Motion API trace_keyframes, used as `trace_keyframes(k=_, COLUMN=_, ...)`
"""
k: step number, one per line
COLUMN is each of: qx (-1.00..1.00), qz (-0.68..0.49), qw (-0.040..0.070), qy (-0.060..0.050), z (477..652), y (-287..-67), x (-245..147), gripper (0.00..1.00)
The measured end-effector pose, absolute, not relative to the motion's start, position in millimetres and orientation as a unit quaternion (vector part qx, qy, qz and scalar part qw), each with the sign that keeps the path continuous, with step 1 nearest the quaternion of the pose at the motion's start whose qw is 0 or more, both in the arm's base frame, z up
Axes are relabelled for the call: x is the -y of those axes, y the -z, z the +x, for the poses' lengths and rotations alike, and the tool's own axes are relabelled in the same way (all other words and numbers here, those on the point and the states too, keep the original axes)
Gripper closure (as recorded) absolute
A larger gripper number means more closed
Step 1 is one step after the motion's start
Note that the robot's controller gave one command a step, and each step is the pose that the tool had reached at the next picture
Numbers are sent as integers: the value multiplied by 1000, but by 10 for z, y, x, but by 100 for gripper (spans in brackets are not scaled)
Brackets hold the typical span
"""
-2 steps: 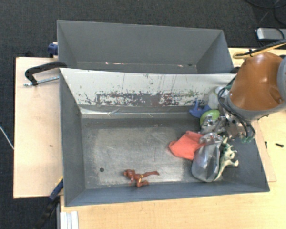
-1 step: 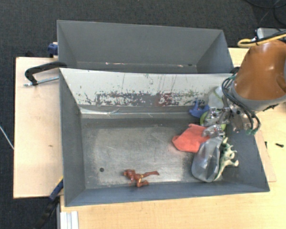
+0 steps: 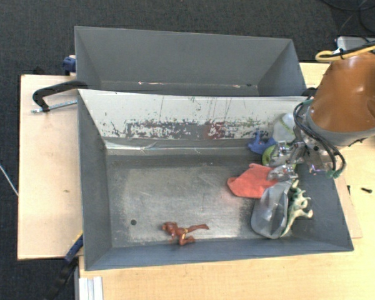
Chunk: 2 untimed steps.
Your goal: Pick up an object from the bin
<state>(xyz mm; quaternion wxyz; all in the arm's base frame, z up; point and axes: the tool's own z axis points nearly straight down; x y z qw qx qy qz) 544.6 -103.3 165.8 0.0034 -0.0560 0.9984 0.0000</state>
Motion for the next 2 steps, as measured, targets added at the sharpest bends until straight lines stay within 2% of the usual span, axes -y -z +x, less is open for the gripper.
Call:
trace_keyframes(k=1, qx=-998, qz=-58, qw=1, qy=0, z=5529, y=-1992, x=1047, gripper=100)
trace_keyframes(k=2, qx=-999, qz=-51, qw=6, qy=1, z=5563, y=-2291, x=1064, gripper=100)
